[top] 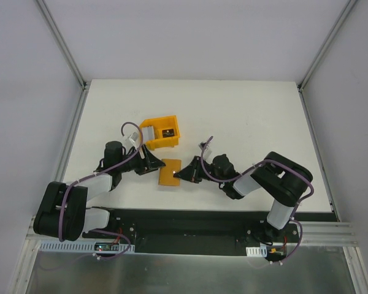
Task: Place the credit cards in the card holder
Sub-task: Pick up the card holder from the center of the board, then open the card holder at the center of the board.
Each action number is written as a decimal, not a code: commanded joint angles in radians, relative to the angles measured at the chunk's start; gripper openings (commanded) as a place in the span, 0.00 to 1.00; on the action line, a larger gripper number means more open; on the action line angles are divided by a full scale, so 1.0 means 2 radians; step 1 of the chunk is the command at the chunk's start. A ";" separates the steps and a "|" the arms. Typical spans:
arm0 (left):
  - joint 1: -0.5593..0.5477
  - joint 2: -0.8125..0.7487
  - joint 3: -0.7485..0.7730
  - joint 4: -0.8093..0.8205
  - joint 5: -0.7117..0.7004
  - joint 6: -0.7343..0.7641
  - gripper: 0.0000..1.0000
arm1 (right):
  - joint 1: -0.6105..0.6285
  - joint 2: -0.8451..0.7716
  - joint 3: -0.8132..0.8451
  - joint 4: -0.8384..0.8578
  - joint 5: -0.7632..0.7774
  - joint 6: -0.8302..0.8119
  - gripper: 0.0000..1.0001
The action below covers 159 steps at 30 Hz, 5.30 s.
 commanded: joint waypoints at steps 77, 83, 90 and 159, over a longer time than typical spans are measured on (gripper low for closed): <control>-0.130 0.146 0.150 -0.167 -0.022 0.182 0.00 | -0.002 -0.032 0.101 -0.327 -0.111 -0.276 0.33; -0.131 0.145 0.148 -0.156 -0.059 0.155 0.00 | 0.011 -0.027 0.103 -0.322 -0.153 -0.273 0.29; -0.130 0.137 0.135 -0.128 -0.078 0.120 0.00 | 0.027 -0.013 0.125 -0.349 -0.150 -0.285 0.20; -0.288 -0.142 0.000 -0.182 -0.437 -0.055 0.00 | 0.092 -0.074 0.184 -0.583 0.183 -0.071 0.59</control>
